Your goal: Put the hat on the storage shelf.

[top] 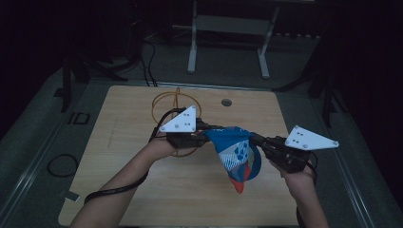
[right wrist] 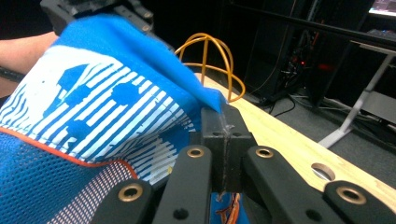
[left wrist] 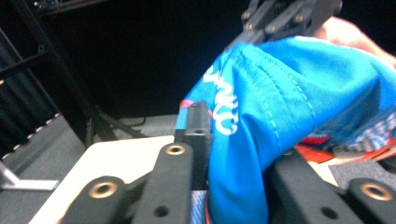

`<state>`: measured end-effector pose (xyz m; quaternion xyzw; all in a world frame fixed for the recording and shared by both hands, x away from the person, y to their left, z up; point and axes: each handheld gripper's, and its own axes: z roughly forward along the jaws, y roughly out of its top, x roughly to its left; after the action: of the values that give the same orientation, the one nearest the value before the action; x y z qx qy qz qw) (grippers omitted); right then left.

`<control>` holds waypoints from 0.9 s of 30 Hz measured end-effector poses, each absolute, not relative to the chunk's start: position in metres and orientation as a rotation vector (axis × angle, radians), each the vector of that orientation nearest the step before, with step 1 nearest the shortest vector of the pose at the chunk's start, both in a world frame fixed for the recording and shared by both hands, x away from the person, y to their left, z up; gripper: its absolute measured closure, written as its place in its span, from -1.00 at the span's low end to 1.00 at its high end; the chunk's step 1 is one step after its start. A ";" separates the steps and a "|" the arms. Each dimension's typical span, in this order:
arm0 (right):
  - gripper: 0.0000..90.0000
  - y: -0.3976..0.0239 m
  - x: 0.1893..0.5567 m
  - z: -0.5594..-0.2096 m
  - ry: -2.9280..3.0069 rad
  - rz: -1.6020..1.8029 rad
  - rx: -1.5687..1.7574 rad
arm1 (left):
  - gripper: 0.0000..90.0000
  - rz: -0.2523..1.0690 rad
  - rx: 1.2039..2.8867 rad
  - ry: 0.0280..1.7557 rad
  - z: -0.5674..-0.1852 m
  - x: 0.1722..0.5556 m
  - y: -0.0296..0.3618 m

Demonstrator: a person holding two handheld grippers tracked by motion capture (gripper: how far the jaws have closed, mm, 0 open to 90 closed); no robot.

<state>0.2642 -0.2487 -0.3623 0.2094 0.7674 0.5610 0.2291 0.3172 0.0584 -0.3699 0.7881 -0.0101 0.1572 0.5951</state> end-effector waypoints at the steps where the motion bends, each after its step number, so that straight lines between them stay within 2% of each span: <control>1: 1.00 -0.249 0.265 -0.361 2.113 1.548 0.574 | 0.73 0.372 1.845 -0.017 -0.370 0.317 0.061; 11: 1.00 -0.244 0.267 -0.352 2.108 1.524 0.558 | 0.35 0.378 1.861 0.027 -0.371 0.312 0.085; 17: 1.00 -0.242 0.271 -0.352 2.100 1.538 0.576 | -0.08 0.396 1.879 0.102 -0.371 0.307 0.100; 21: 1.00 -0.244 0.274 -0.349 2.082 1.547 0.587 | -0.15 0.402 1.883 0.150 -0.373 0.304 0.111; 27: 1.00 -0.242 0.279 -0.344 2.064 1.557 0.604 | -0.15 0.443 1.883 0.202 -0.381 0.295 0.126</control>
<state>0.2794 -0.2422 -0.3440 0.2209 0.7545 0.5692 0.2407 0.2954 0.1264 -0.3812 0.8000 0.0857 0.1880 0.5633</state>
